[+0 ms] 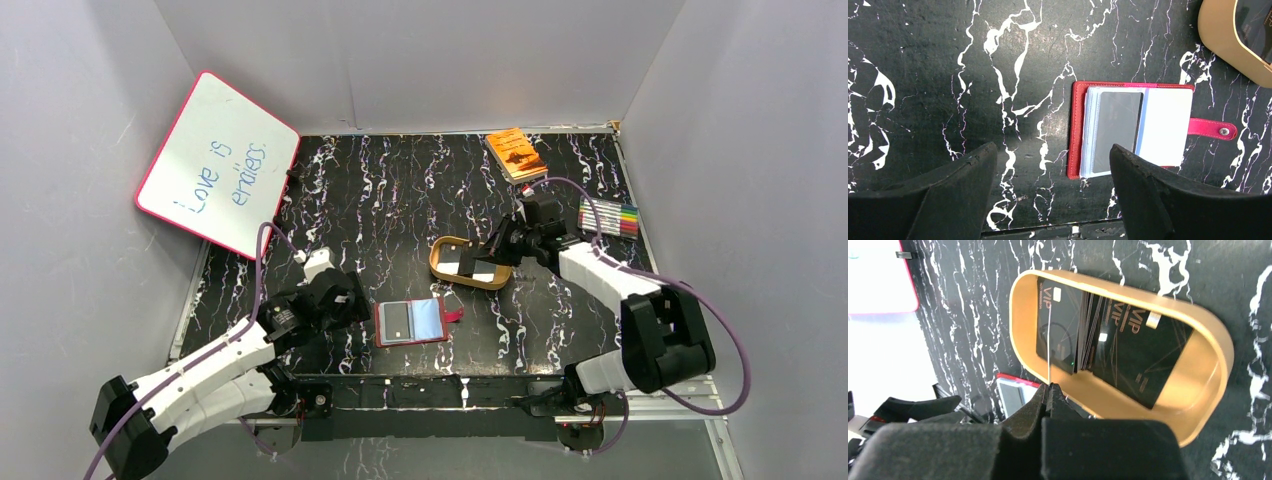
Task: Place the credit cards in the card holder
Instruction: Pick up the credit card from the storage box.
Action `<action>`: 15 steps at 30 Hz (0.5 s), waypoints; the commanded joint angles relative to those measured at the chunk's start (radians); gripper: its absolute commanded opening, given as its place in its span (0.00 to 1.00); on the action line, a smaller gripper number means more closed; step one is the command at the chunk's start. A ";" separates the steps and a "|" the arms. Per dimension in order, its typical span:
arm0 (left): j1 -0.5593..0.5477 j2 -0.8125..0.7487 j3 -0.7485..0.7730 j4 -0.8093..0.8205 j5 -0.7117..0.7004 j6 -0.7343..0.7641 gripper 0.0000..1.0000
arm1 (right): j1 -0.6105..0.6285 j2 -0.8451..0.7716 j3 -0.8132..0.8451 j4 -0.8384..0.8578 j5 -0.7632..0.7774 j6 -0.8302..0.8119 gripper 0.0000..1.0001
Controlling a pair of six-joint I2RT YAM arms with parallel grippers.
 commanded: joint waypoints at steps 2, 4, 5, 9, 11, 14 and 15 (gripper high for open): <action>-0.001 -0.029 0.059 -0.041 -0.046 0.005 0.79 | -0.004 -0.116 0.093 -0.183 -0.018 0.108 0.00; -0.002 -0.034 0.083 -0.057 -0.056 0.005 0.79 | -0.005 -0.138 0.142 -0.271 -0.025 0.167 0.00; -0.002 -0.038 0.092 -0.065 -0.060 0.006 0.79 | -0.009 -0.142 0.170 -0.331 -0.034 0.193 0.00; -0.002 -0.066 0.136 -0.089 -0.073 0.000 0.79 | -0.038 -0.166 0.210 -0.413 -0.187 0.295 0.00; -0.001 -0.083 0.146 -0.094 -0.074 0.000 0.79 | -0.041 -0.212 0.192 -0.371 -0.250 0.338 0.00; -0.001 -0.106 0.150 -0.092 -0.061 0.000 0.79 | -0.041 -0.259 0.172 -0.308 -0.305 0.358 0.00; -0.002 -0.110 0.150 -0.089 -0.051 0.002 0.79 | -0.041 -0.263 0.180 -0.317 -0.311 0.339 0.00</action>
